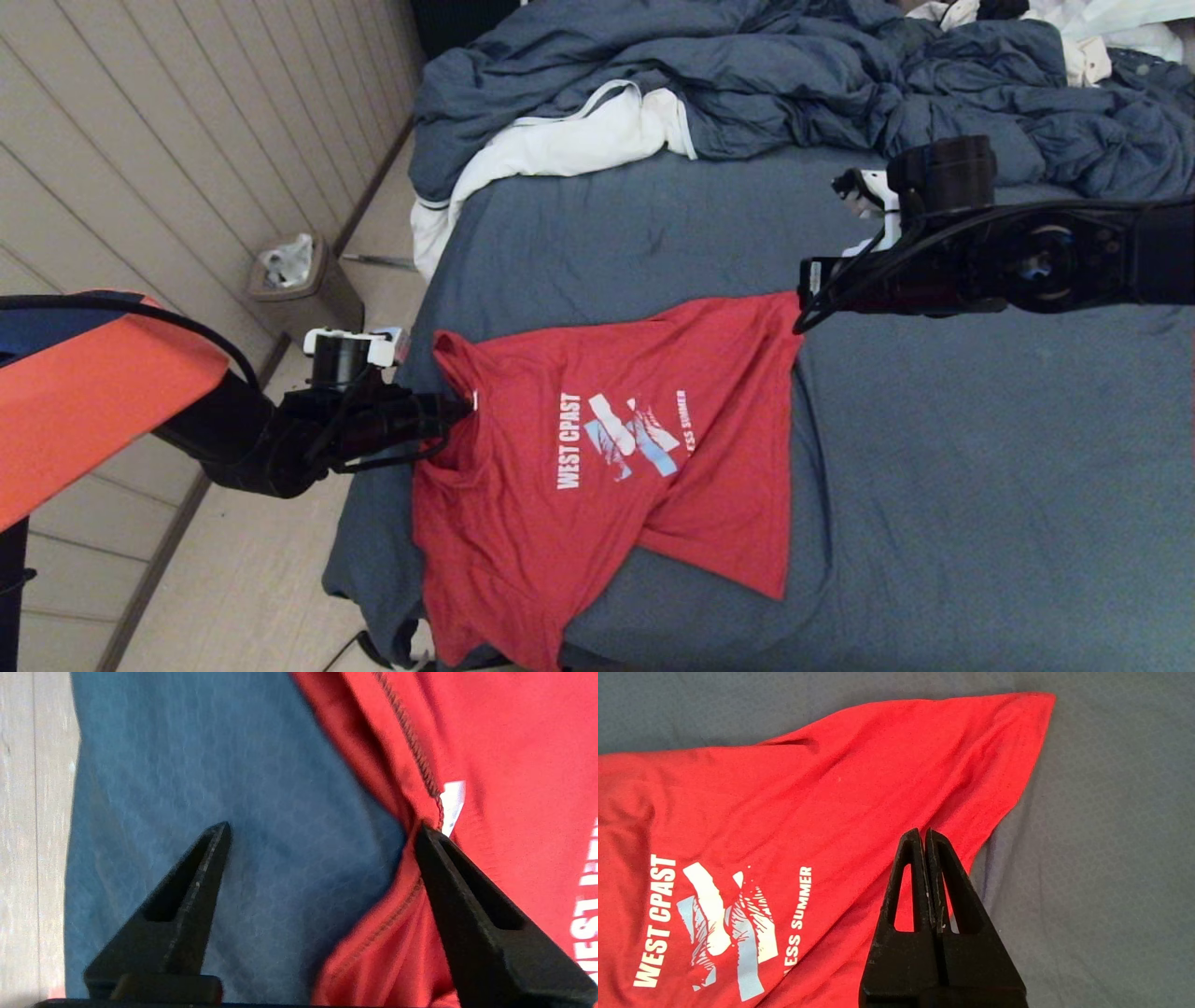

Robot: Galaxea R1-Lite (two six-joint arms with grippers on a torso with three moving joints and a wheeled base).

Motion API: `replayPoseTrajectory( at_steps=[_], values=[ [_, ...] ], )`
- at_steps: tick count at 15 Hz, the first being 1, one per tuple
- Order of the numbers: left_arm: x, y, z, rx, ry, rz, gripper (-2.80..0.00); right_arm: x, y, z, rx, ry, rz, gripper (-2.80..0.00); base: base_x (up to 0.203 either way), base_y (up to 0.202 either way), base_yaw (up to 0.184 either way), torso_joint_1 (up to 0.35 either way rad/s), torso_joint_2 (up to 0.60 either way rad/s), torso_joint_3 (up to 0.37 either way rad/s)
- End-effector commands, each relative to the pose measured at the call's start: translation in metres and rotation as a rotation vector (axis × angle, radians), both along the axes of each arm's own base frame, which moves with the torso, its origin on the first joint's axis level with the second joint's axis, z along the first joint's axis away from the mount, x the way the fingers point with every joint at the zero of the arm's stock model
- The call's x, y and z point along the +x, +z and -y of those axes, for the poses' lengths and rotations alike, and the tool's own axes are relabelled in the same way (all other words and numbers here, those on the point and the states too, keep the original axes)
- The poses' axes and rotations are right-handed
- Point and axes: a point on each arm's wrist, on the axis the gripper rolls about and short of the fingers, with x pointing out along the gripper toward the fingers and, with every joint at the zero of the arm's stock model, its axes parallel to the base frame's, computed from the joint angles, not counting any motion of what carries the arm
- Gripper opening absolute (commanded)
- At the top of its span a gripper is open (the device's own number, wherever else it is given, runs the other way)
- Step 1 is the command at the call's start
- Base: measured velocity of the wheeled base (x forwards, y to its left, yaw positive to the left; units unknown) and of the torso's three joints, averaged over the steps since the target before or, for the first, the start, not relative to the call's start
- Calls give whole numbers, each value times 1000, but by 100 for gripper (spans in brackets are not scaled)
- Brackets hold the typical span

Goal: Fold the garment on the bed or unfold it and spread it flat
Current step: Unford the red T-shirt

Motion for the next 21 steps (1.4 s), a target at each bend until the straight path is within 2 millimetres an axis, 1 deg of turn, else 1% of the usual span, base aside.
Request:
replayPoseTrajectory(
  at_steps=[1, 3, 5, 6, 7, 9, 12, 15, 17, 18, 21],
  values=[
    [-9, 14, -2, -11, -4, 38, 0, 1, -1, 0, 0, 0, -2, -280, 0, 0, 0, 0, 0, 0],
    [-14, 26, -5, -21, -4, 71, 0, 1, -2, -1, -1, 1, -6, -280, 0, 0, 0, 0, 0, 0],
    [-26, 26, -5, -25, -30, 52, 0, 1, -2, -1, -1, 1, -6, -280, 0, 0, 0, 0, 0, 0],
    [-31, 24, -2, -32, -59, 50, 0, 1, -2, -1, -1, 1, -6, -280, 0, 0, 0, 0, 0, 0],
    [-30, 22, -1, -33, -64, 51, 0, 1, -2, -1, -1, 1, -6, -280, 0, 0, 0, 0, 0, 0],
    [-28, 12, 1, -30, -68, 36, 0, 1, -2, -1, 1, 2, -6, -280, 0, 0, 0, 0, 0, 0],
    [-16, -16, 4, -19, -66, 1, 0, 1, -2, -1, 1, 2, -7, -280, 0, 0, 0, 0, 0, 0],
    [-9, -31, 6, -17, -66, 17, 0, 0, -1, -1, 3, 0, -5, -280, 0, 0, 0, 0, 0, 0],
    [-8, -34, 7, -13, -67, 21, 0, -1, 0, -1, 3, 1, -2, -280, 0, 0, 0, 0, 0, 0],
    [-9, -35, 7, -12, -67, 18, -280, -1, 0, -1, 3, 1, 0, -280, 0, 0, 0, 0, 0, 0],
    [-9, -31, 7, -17, -66, 25, -280, -2, 2, -1, 4, 1, 3, -280, 0, 0, 0, 0, 0, 0]
  ],
)
